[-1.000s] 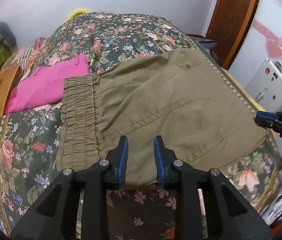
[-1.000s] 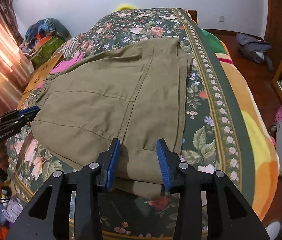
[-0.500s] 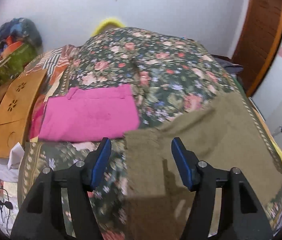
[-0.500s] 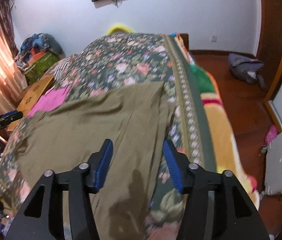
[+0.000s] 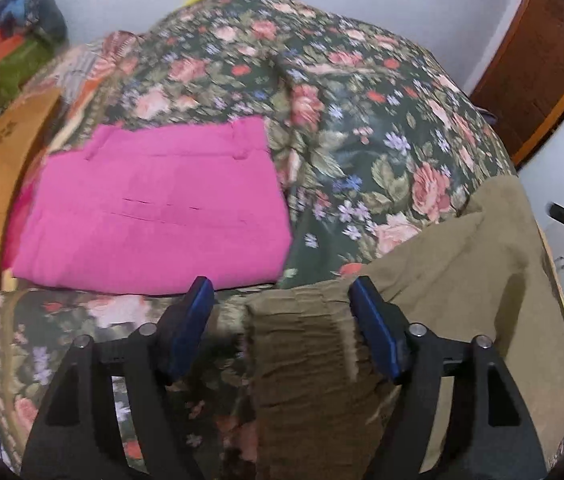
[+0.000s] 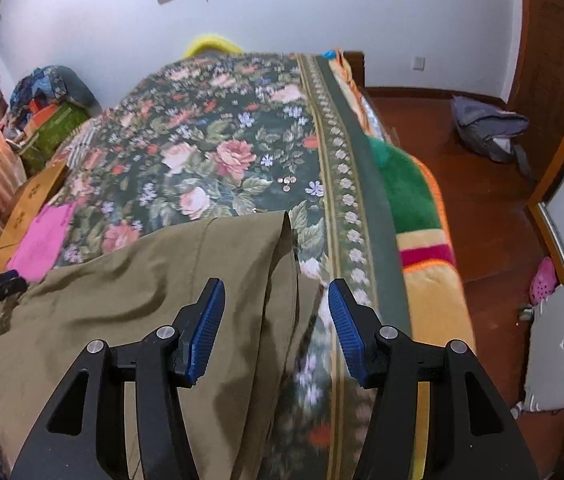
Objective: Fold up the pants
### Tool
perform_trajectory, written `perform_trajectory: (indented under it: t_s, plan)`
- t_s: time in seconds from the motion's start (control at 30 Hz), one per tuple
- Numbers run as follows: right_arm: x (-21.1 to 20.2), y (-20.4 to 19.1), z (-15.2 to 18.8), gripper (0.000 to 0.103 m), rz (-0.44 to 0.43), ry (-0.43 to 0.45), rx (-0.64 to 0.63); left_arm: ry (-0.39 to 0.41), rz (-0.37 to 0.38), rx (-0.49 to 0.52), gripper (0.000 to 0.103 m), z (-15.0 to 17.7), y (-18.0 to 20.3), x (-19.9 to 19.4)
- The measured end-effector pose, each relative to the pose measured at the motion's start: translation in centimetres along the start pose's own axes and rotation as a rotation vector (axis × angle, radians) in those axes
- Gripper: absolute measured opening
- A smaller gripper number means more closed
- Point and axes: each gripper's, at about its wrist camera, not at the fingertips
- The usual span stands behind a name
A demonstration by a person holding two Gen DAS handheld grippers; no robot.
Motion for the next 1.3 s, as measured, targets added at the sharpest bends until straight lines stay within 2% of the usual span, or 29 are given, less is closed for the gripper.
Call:
perform_trajectory:
  t_s: [0.2, 0.3, 0.37, 0.4, 0.47, 0.53, 0.57, 0.73, 0.9, 1.0, 1.03, 1.1, 1.2, 1.3]
  plan:
    - [4.0, -0.6, -2.3, 0.050, -0.032, -0.051, -0.021, -0.021, 0.027, 0.038, 0.072, 0.2, 1.0, 1.7]
    - [4.9, -0.6, -2.7, 0.050, -0.057, -0.043, -0.028, -0.008, 0.041, 0.042, 0.064, 0.2, 0.9, 1.7]
    - [5.1, -0.7, -2.9, 0.043, -0.088, -0.035, -0.032, 0.013, 0.036, 0.039, 0.058, 0.3, 0.8, 1.3]
    - [5.0, -0.7, -2.9, 0.036, -0.106, -0.033, -0.033, 0.022, 0.035, 0.040, 0.055, 0.3, 0.8, 1.1]
    - [5.1, -0.9, -3.0, 0.026, -0.125, -0.032, -0.040, 0.041, 0.027, 0.045, 0.054, 0.3, 0.9, 0.5]
    - [4.8, -1.2, -3.0, 0.012, -0.144, -0.022, -0.055, 0.063, 0.011, 0.054, 0.053, 0.5, 1.1, -0.1]
    - [4.7, -1.3, -3.0, 0.011, -0.149, -0.016, -0.058, 0.077, -0.002, 0.058, 0.053, 0.6, 1.3, -0.5]
    - [2.3, -2.8, -2.8, 0.009, -0.042, 0.116, -0.109, 0.121, -0.029, 0.065, 0.053, 0.7, 1.3, -1.9]
    - [1.9, -2.8, -3.8, 0.009, 0.012, 0.134, -0.109, 0.096, -0.018, 0.012, 0.053, 0.3, 0.1, -1.0]
    - [2.1, -2.7, -3.9, 0.009, 0.105, 0.140, -0.113, 0.086, -0.040, 0.004, 0.053, 0.4, 0.2, -0.7]
    - [2.1, -2.6, -3.9, 0.008, 0.187, 0.146, -0.108, 0.087, -0.063, 0.010, 0.053, 0.6, 0.4, -0.7]
    - [1.8, -2.2, -3.7, 0.008, 0.264, 0.163, -0.123, 0.100, -0.100, 0.031, 0.053, 0.9, 0.6, -1.1]
    - [0.5, -0.5, -3.5, 0.008, 0.149, 0.133, -0.074, 0.092, -0.115, 0.052, 0.054, 1.0, 0.7, -1.7]
    - [-0.8, -1.3, -2.5, 0.008, 0.111, 0.127, -0.102, 0.098, -0.126, 0.037, 0.057, 1.0, 0.7, -2.9]
Point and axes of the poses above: each gripper's, at about its wrist camera, not at the fingertips, and x roughly the way its jaws point, y to its right, z to its underside, and after that the axes turned 11 degrees about -y, right-handed
